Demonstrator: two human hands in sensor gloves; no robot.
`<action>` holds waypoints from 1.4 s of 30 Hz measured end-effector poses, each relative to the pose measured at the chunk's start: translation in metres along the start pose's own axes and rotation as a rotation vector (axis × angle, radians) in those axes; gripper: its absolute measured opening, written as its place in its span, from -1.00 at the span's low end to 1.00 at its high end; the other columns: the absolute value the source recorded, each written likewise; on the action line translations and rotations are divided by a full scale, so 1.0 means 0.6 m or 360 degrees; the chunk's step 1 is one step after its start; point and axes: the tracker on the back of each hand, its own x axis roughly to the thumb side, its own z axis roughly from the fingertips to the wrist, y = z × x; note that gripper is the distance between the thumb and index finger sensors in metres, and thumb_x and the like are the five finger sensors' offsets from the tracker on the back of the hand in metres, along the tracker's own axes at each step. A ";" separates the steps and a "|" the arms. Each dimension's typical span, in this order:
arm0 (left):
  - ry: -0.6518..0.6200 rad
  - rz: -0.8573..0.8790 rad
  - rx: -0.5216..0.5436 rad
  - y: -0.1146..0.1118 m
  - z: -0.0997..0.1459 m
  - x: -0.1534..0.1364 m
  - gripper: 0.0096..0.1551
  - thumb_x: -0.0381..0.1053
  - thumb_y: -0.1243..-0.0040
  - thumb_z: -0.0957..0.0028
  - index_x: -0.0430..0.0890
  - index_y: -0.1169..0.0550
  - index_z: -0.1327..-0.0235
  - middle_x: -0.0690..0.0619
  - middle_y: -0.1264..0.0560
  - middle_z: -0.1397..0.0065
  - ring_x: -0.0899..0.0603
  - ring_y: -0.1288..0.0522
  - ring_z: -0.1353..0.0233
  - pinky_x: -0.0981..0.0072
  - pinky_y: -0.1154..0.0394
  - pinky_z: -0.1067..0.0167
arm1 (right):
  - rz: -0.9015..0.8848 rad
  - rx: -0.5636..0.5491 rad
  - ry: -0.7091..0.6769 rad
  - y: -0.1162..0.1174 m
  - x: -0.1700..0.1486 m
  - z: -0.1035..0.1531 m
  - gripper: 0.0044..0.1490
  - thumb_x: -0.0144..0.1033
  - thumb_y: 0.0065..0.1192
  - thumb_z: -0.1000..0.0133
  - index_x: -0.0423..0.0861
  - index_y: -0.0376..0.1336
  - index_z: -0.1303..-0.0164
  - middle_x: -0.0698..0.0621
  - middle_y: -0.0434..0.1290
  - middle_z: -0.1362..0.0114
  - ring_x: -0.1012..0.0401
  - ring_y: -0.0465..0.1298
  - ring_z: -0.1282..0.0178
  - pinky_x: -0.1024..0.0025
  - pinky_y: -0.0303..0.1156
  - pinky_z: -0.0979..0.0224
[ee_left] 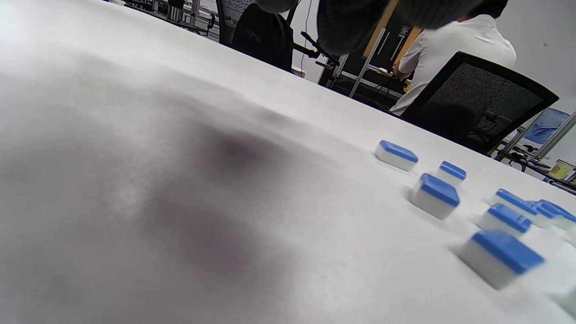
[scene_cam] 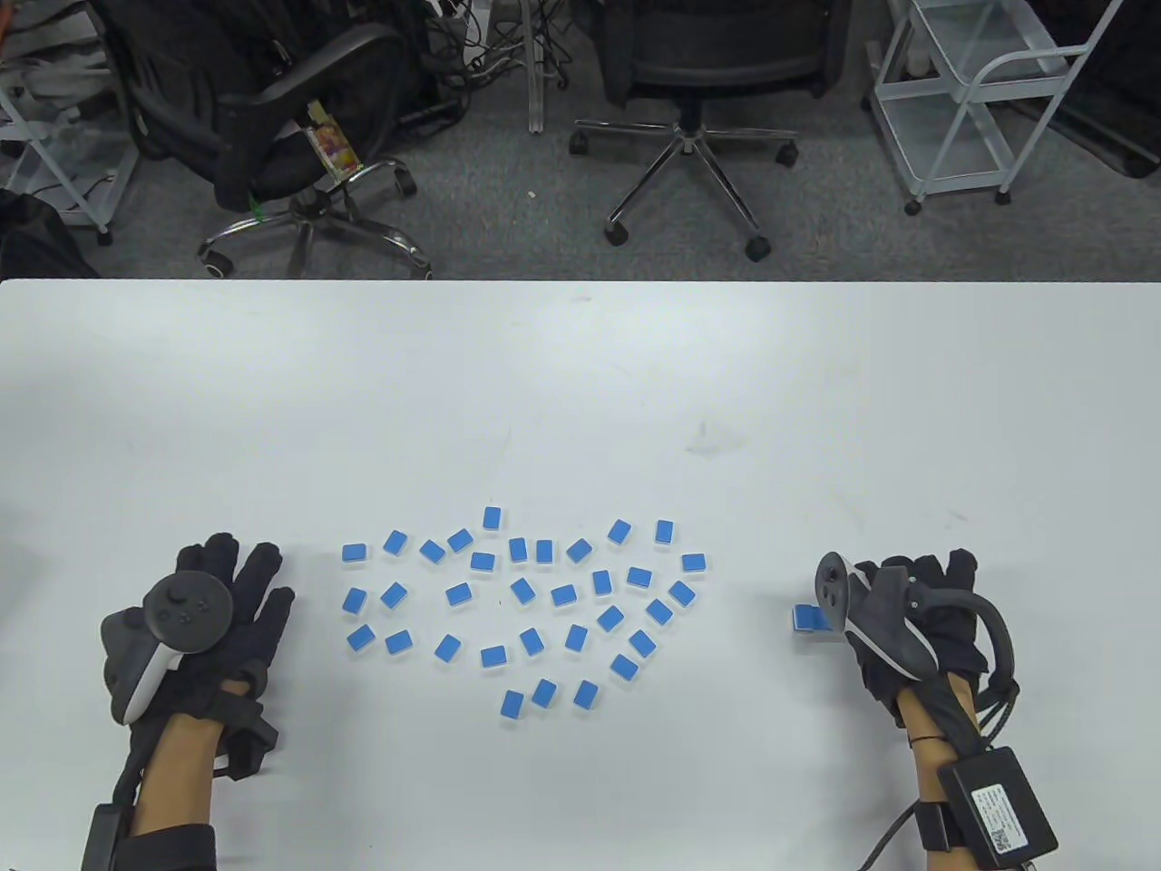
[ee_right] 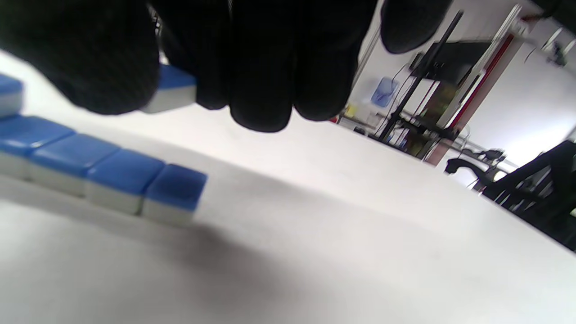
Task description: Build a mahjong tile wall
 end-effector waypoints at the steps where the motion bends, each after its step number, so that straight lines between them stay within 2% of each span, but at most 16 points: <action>1: 0.0003 0.0006 -0.0001 0.000 0.000 -0.001 -0.24 0.41 0.19 -0.09 0.38 -0.16 -0.64 0.22 0.20 -0.80 -0.08 0.33 -0.78 -0.27 0.36 -0.59 | -0.0015 0.0005 -0.0038 0.000 0.004 0.000 -0.32 0.12 0.36 0.23 0.17 0.33 -0.12 0.07 0.53 -0.29 0.01 0.44 -0.45 -0.30 0.06 -0.65; 5: 0.0008 0.0012 -0.0006 0.000 0.000 -0.002 -0.24 0.41 0.19 -0.09 0.37 -0.16 -0.64 0.22 0.20 -0.80 -0.08 0.33 -0.78 -0.27 0.36 -0.59 | -0.0061 0.0012 -0.0147 -0.002 0.017 0.003 -0.32 0.12 0.36 0.24 0.17 0.34 -0.11 0.09 0.53 -0.29 0.03 0.45 -0.45 -0.29 0.08 -0.65; 12: 0.0010 0.0004 -0.0015 0.000 0.000 -0.001 -0.24 0.41 0.19 -0.09 0.37 -0.16 -0.64 0.21 0.19 -0.80 -0.08 0.29 -0.78 -0.27 0.35 -0.59 | -0.0034 0.0050 -0.0201 0.004 0.026 0.002 -0.32 0.12 0.37 0.25 0.21 0.33 -0.11 0.11 0.53 -0.31 0.05 0.45 -0.47 -0.28 0.07 -0.65; 19: 0.0010 0.0005 -0.0021 -0.001 0.000 -0.001 -0.24 0.41 0.19 -0.09 0.37 -0.16 -0.64 0.21 0.19 -0.80 -0.08 0.29 -0.78 -0.27 0.35 -0.59 | 0.0006 0.0075 -0.0203 0.008 0.030 0.002 -0.33 0.10 0.37 0.24 0.27 0.31 -0.12 0.11 0.51 -0.36 0.05 0.42 -0.50 -0.28 0.06 -0.65; 34: 0.0008 0.0009 -0.0022 0.000 0.000 -0.001 -0.24 0.41 0.19 -0.09 0.37 -0.17 -0.64 0.21 0.18 -0.80 -0.09 0.30 -0.77 -0.27 0.35 -0.59 | -0.0060 0.0095 -0.0201 0.012 0.028 0.000 -0.32 0.07 0.38 0.24 0.26 0.31 -0.15 0.09 0.51 -0.36 0.03 0.43 -0.48 -0.28 0.07 -0.64; 40: 0.0009 0.0008 -0.0021 0.000 0.000 -0.001 -0.24 0.41 0.19 -0.09 0.37 -0.17 -0.64 0.21 0.18 -0.80 -0.09 0.29 -0.77 -0.27 0.35 -0.59 | -0.0127 0.0132 -0.0196 0.006 0.021 0.003 -0.23 0.06 0.38 0.23 0.25 0.25 -0.25 0.07 0.47 -0.41 0.01 0.42 -0.50 -0.29 0.07 -0.63; 42: 0.0011 0.0008 -0.0023 0.000 0.000 -0.001 -0.24 0.41 0.19 -0.09 0.36 -0.17 -0.64 0.21 0.18 -0.80 -0.09 0.30 -0.77 -0.27 0.35 -0.59 | -0.0140 0.0089 -0.0194 -0.002 0.019 0.008 -0.20 0.04 0.38 0.22 0.23 0.22 -0.28 0.05 0.46 -0.42 0.00 0.40 -0.50 -0.30 0.06 -0.62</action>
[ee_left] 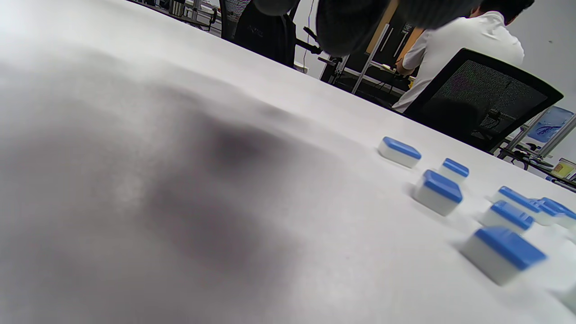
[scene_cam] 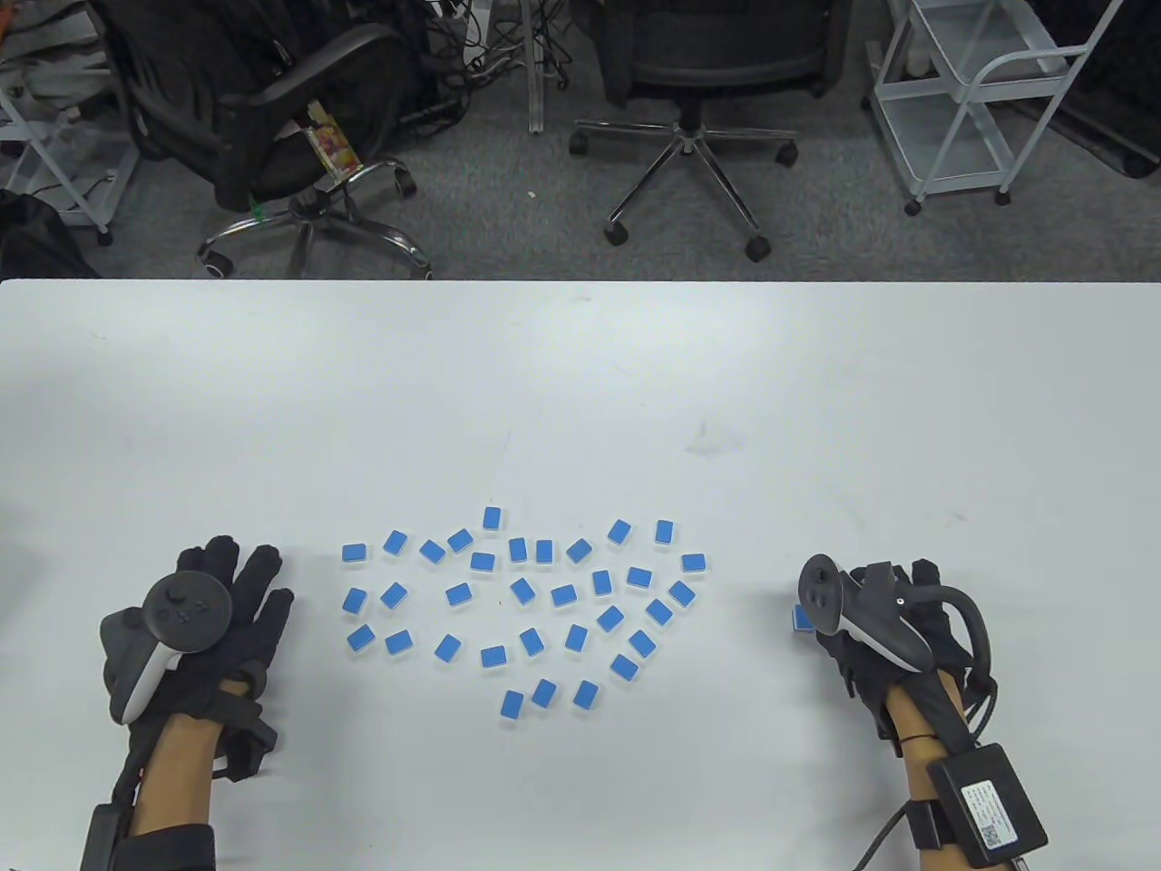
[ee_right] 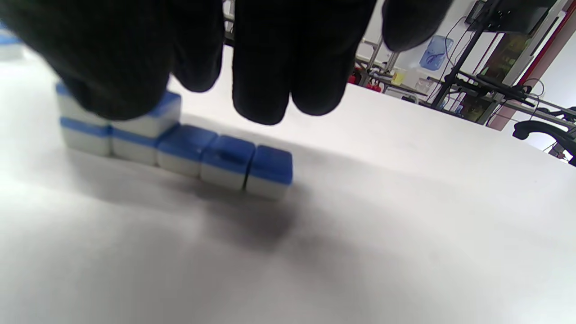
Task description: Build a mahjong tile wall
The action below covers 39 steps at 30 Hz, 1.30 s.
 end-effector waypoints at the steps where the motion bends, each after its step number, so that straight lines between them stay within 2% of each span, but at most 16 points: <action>1: 0.0001 -0.0002 -0.0001 0.000 0.000 0.000 -0.24 0.41 0.19 -0.09 0.37 -0.17 -0.64 0.21 0.18 -0.80 -0.09 0.30 -0.77 -0.27 0.35 -0.59 | 0.0008 -0.0055 -0.0012 -0.006 0.002 0.005 -0.20 0.04 0.38 0.22 0.22 0.22 -0.29 0.05 0.46 -0.42 0.00 0.41 -0.50 -0.30 0.06 -0.62; 5: 0.0000 -0.0004 0.0000 0.000 0.000 0.000 -0.24 0.41 0.19 -0.09 0.37 -0.17 -0.64 0.21 0.18 -0.80 -0.09 0.30 -0.77 -0.27 0.35 -0.59 | 0.0041 -0.0283 -0.0115 -0.023 0.029 0.023 -0.22 0.02 0.39 0.22 0.19 0.25 -0.26 0.07 0.51 -0.36 0.01 0.45 -0.46 -0.29 0.08 -0.61; 9: 0.0002 -0.0001 0.0001 0.001 0.000 0.000 -0.24 0.41 0.18 -0.09 0.37 -0.17 -0.64 0.21 0.18 -0.80 -0.09 0.30 -0.77 -0.27 0.35 -0.59 | 0.0136 -0.0435 -0.0304 -0.031 0.087 0.047 -0.23 0.02 0.39 0.22 0.18 0.26 -0.25 0.10 0.55 -0.31 0.04 0.49 -0.41 -0.27 0.10 -0.60; 13: 0.0000 -0.0002 0.0004 0.002 0.000 0.000 -0.24 0.41 0.18 -0.09 0.37 -0.17 -0.64 0.21 0.18 -0.80 -0.09 0.30 -0.77 -0.27 0.35 -0.59 | 0.0324 -0.0385 -0.0411 -0.020 0.151 0.055 -0.18 0.05 0.37 0.23 0.20 0.21 -0.30 0.12 0.54 -0.33 0.04 0.48 -0.42 -0.28 0.08 -0.60; 18: 0.0007 0.0004 0.0000 0.002 0.000 -0.003 -0.24 0.41 0.18 -0.09 0.36 -0.17 -0.64 0.21 0.18 -0.80 -0.09 0.30 -0.77 -0.27 0.35 -0.59 | 0.0472 -0.0361 -0.0449 -0.006 0.200 0.047 -0.07 0.07 0.37 0.23 0.20 0.10 -0.38 0.11 0.48 -0.39 0.02 0.45 -0.46 -0.28 0.04 -0.61; 21: 0.0004 -0.0003 -0.0001 0.002 -0.001 -0.002 -0.24 0.41 0.19 -0.09 0.36 -0.17 -0.64 0.20 0.17 -0.80 -0.09 0.30 -0.77 -0.27 0.35 -0.59 | 0.0523 -0.0353 -0.0414 -0.001 0.214 0.033 -0.03 0.07 0.37 0.21 0.20 0.03 -0.41 0.10 0.47 -0.39 0.02 0.45 -0.44 -0.29 0.04 -0.60; 26: -0.0003 -0.0001 0.0004 0.003 0.000 -0.001 -0.24 0.41 0.18 -0.09 0.36 -0.17 -0.64 0.20 0.17 -0.80 -0.09 0.30 -0.78 -0.28 0.34 -0.59 | 0.0480 -0.0334 -0.0399 0.000 0.235 0.008 -0.13 -0.04 0.39 0.18 0.22 0.09 -0.36 0.14 0.55 -0.29 0.06 0.51 -0.37 -0.25 0.07 -0.61; 34: -0.0002 0.0006 0.0002 0.002 0.000 -0.002 -0.24 0.41 0.18 -0.09 0.36 -0.18 -0.64 0.20 0.17 -0.80 -0.09 0.30 -0.77 -0.28 0.34 -0.59 | 0.0654 -0.0452 -0.0459 -0.004 0.262 0.010 -0.35 -0.07 0.42 0.21 0.20 0.34 -0.15 0.22 0.66 -0.07 0.17 0.59 -0.29 -0.17 0.15 -0.60; 36: 0.0000 0.0010 0.0000 0.002 0.000 -0.002 -0.25 0.41 0.18 -0.09 0.36 -0.18 -0.64 0.20 0.17 -0.80 -0.09 0.30 -0.77 -0.28 0.34 -0.59 | 0.0633 -0.0422 -0.0471 -0.003 0.260 0.013 -0.32 -0.07 0.42 0.22 0.20 0.33 -0.17 0.20 0.66 -0.09 0.15 0.58 -0.30 -0.19 0.14 -0.60; 39: 0.0001 0.0009 -0.0003 0.002 0.000 -0.002 -0.24 0.41 0.18 -0.09 0.36 -0.18 -0.64 0.20 0.17 -0.80 -0.09 0.30 -0.78 -0.28 0.34 -0.59 | 0.0628 -0.0363 -0.0464 -0.003 0.258 0.014 -0.17 -0.04 0.43 0.24 0.18 0.21 -0.30 0.18 0.61 -0.19 0.12 0.55 -0.34 -0.21 0.12 -0.61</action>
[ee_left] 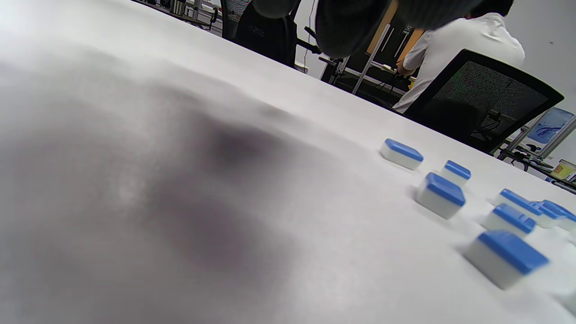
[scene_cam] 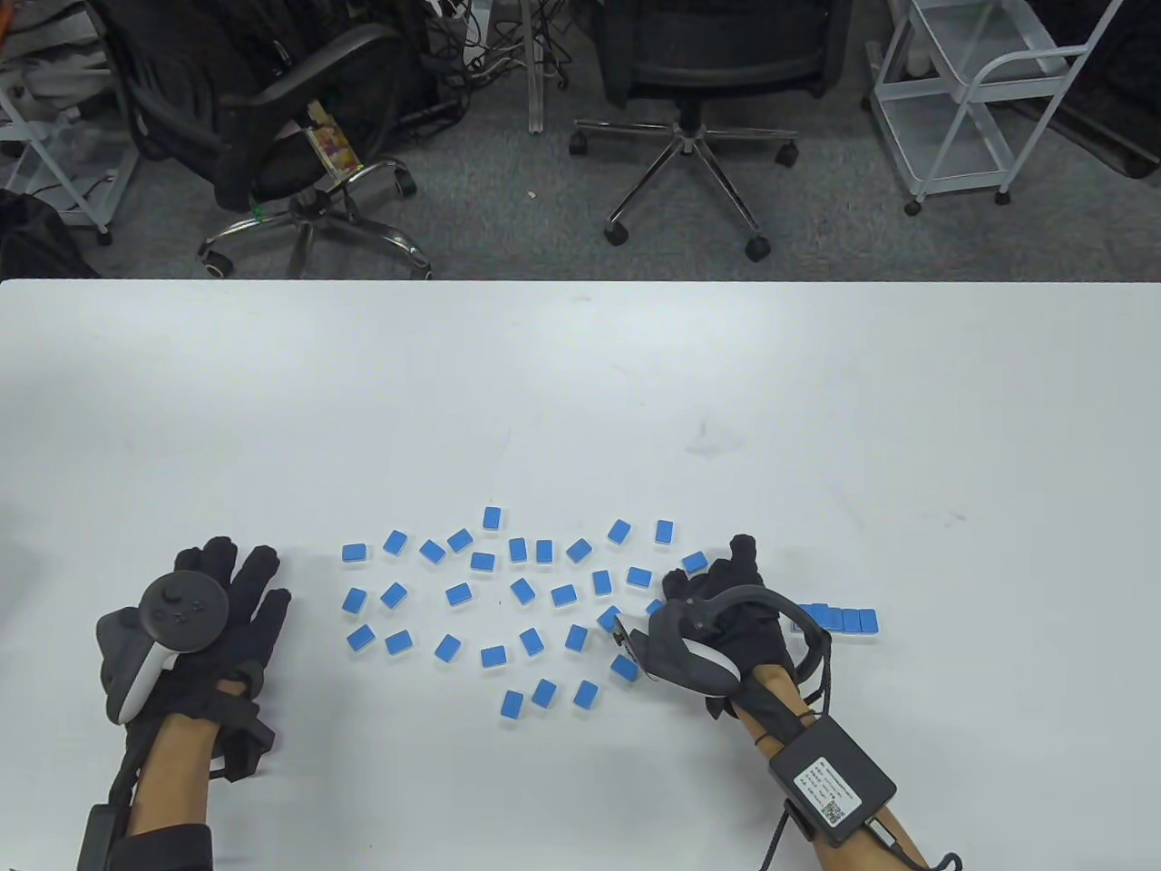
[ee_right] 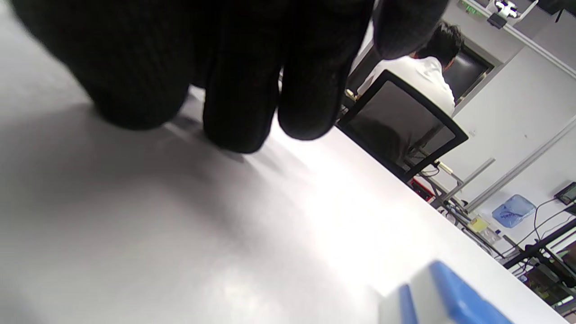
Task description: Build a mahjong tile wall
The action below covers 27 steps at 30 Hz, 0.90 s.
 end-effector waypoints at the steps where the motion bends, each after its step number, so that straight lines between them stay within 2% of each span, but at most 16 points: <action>1: 0.0000 0.0001 -0.0001 0.000 0.000 0.000 -0.25 0.41 0.18 -0.09 0.36 -0.18 -0.64 0.20 0.17 -0.80 -0.09 0.29 -0.78 -0.28 0.34 -0.59 | -0.0021 -0.0003 -0.0011 -0.001 -0.002 0.001 -0.17 -0.03 0.43 0.23 0.18 0.21 -0.30 0.18 0.61 -0.19 0.12 0.55 -0.34 -0.21 0.13 -0.61; 6: 0.0001 0.0002 -0.0004 0.000 -0.001 -0.001 -0.25 0.41 0.18 -0.09 0.36 -0.18 -0.64 0.20 0.16 -0.80 -0.09 0.29 -0.78 -0.28 0.34 -0.60 | -0.0159 0.0019 -0.0028 0.001 -0.004 0.000 -0.25 0.01 0.40 0.24 0.20 0.29 -0.22 0.17 0.63 -0.17 0.12 0.56 -0.33 -0.21 0.12 -0.60; 14: -0.0002 0.0004 -0.0013 -0.001 -0.002 0.000 -0.24 0.41 0.18 -0.09 0.36 -0.18 -0.64 0.20 0.17 -0.81 -0.09 0.30 -0.78 -0.28 0.34 -0.60 | -0.0142 0.0057 -0.0049 0.000 -0.004 0.002 -0.30 0.06 0.41 0.25 0.08 0.38 -0.12 0.14 0.66 -0.02 0.11 0.58 -0.26 -0.21 0.14 -0.60; 17: -0.0001 0.0011 -0.0008 -0.001 -0.002 -0.001 -0.24 0.41 0.19 -0.09 0.36 -0.18 -0.64 0.20 0.17 -0.81 -0.09 0.29 -0.78 -0.28 0.34 -0.60 | -0.0082 0.0029 -0.0049 -0.006 -0.017 0.007 -0.30 0.10 0.43 0.29 0.09 0.40 -0.07 0.14 0.66 0.01 0.11 0.58 -0.26 -0.22 0.13 -0.61; 19: -0.0001 0.0018 -0.0007 -0.001 -0.001 -0.001 -0.24 0.41 0.18 -0.09 0.36 -0.18 -0.64 0.20 0.17 -0.80 -0.09 0.29 -0.78 -0.28 0.34 -0.59 | -0.0133 -0.0050 0.0084 -0.032 -0.071 0.017 -0.30 0.13 0.42 0.30 0.12 0.40 -0.05 0.17 0.67 0.03 0.14 0.59 -0.26 -0.20 0.19 -0.61; 22: -0.0001 0.0026 -0.0001 0.000 0.000 -0.002 -0.25 0.41 0.18 -0.09 0.36 -0.18 -0.64 0.20 0.17 -0.80 -0.09 0.29 -0.78 -0.28 0.34 -0.59 | -0.0559 -0.0147 0.0304 -0.047 -0.166 0.039 -0.30 0.09 0.42 0.26 0.09 0.38 -0.10 0.11 0.64 -0.03 0.07 0.54 -0.31 -0.25 0.14 -0.61; 24: 0.0000 0.0027 -0.0004 0.000 -0.001 -0.002 -0.24 0.41 0.18 -0.09 0.36 -0.18 -0.64 0.20 0.17 -0.80 -0.09 0.29 -0.78 -0.28 0.34 -0.59 | -0.0667 -0.0119 0.0474 -0.033 -0.224 0.059 -0.30 0.07 0.43 0.24 0.10 0.36 -0.12 0.08 0.61 -0.10 0.04 0.50 -0.37 -0.27 0.10 -0.63; 26: -0.0003 0.0023 -0.0004 0.000 -0.001 -0.001 -0.24 0.41 0.18 -0.09 0.35 -0.18 -0.64 0.20 0.16 -0.80 -0.09 0.29 -0.78 -0.28 0.34 -0.60 | -0.0581 -0.0101 0.0566 -0.009 -0.254 0.074 -0.30 0.07 0.43 0.24 0.13 0.35 -0.13 0.09 0.59 -0.17 0.05 0.48 -0.41 -0.28 0.09 -0.64; 27: -0.0007 0.0020 0.0002 0.001 -0.001 0.000 -0.25 0.41 0.18 -0.09 0.36 -0.18 -0.64 0.20 0.16 -0.80 -0.09 0.29 -0.78 -0.28 0.33 -0.60 | -0.0539 -0.0083 0.0615 0.015 -0.270 0.084 -0.30 0.07 0.43 0.25 0.15 0.35 -0.12 0.10 0.59 -0.19 0.05 0.47 -0.43 -0.28 0.09 -0.65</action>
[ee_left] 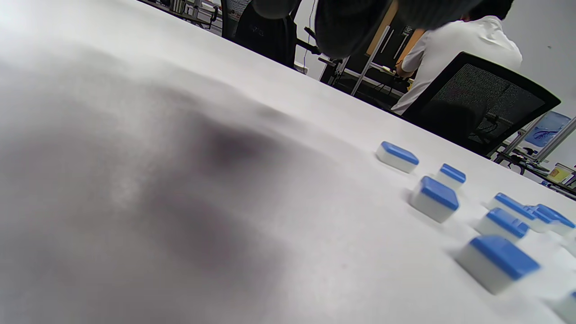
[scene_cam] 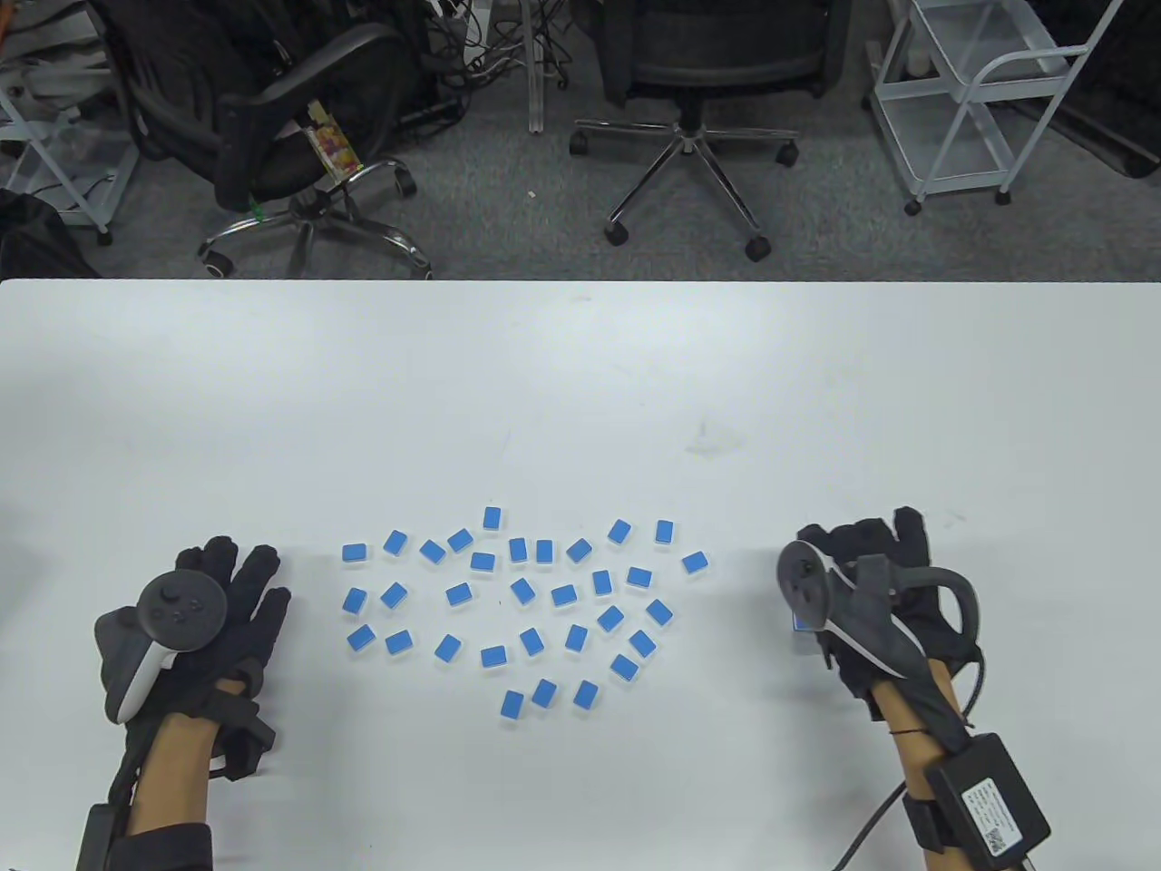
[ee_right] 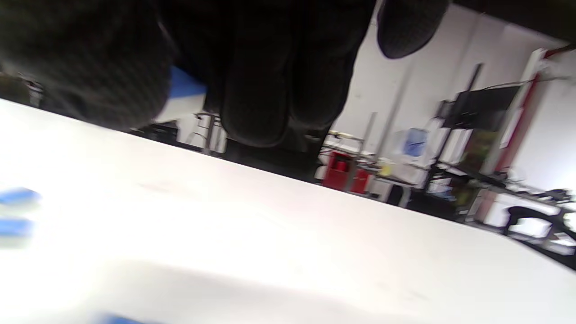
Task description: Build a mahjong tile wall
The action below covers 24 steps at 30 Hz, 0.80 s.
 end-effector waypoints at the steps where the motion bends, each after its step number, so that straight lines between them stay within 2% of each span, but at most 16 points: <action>1: -0.0001 -0.0002 0.0002 0.000 0.000 0.000 -0.24 0.41 0.18 -0.09 0.36 -0.18 -0.64 0.20 0.16 -0.80 -0.10 0.29 -0.78 -0.28 0.33 -0.60 | -0.0010 0.0024 0.0033 0.019 -0.017 0.002 -0.31 0.08 0.42 0.25 0.16 0.35 -0.12 0.10 0.57 -0.22 0.05 0.46 -0.44 -0.28 0.08 -0.65; 4: 0.0005 -0.0009 -0.0005 -0.002 0.000 -0.001 -0.25 0.41 0.18 -0.09 0.36 -0.18 -0.64 0.19 0.16 -0.80 -0.10 0.29 -0.78 -0.28 0.33 -0.60 | -0.0205 0.0231 0.0037 0.083 -0.048 0.002 -0.31 0.07 0.42 0.26 0.19 0.34 -0.11 0.07 0.51 -0.35 0.02 0.40 -0.52 -0.31 0.04 -0.66; 5: 0.0006 -0.0008 -0.0009 -0.002 0.000 -0.001 -0.25 0.41 0.18 -0.09 0.36 -0.18 -0.63 0.19 0.16 -0.80 -0.10 0.29 -0.78 -0.28 0.33 -0.60 | -0.0201 0.0385 0.0042 0.100 -0.054 -0.004 -0.31 0.07 0.41 0.25 0.19 0.33 -0.12 0.07 0.48 -0.39 0.02 0.37 -0.54 -0.30 0.04 -0.66; 7: 0.0000 -0.0006 -0.0005 -0.002 0.000 0.001 -0.24 0.41 0.18 -0.09 0.35 -0.19 -0.64 0.19 0.16 -0.80 -0.10 0.29 -0.78 -0.28 0.33 -0.59 | -0.0179 0.0418 0.0070 0.116 -0.060 -0.010 -0.32 0.06 0.41 0.25 0.21 0.32 -0.12 0.07 0.46 -0.42 0.02 0.36 -0.56 -0.29 0.05 -0.67; 11: -0.0003 0.0000 -0.0011 -0.002 -0.001 0.001 -0.24 0.41 0.18 -0.09 0.36 -0.18 -0.64 0.20 0.16 -0.80 -0.10 0.29 -0.78 -0.28 0.33 -0.60 | -0.0264 0.0520 0.0050 0.129 -0.056 -0.014 -0.32 0.04 0.42 0.24 0.23 0.32 -0.13 0.06 0.44 -0.45 0.00 0.34 -0.57 -0.28 0.07 -0.66; 24: -0.0001 -0.0008 -0.0023 -0.003 0.000 0.002 -0.25 0.41 0.19 -0.09 0.35 -0.19 -0.64 0.19 0.15 -0.81 -0.10 0.28 -0.78 -0.28 0.33 -0.60 | -0.0169 0.0489 -0.0036 0.130 -0.040 -0.010 -0.32 0.04 0.44 0.26 0.25 0.33 -0.12 0.07 0.47 -0.42 0.01 0.39 -0.54 -0.28 0.11 -0.63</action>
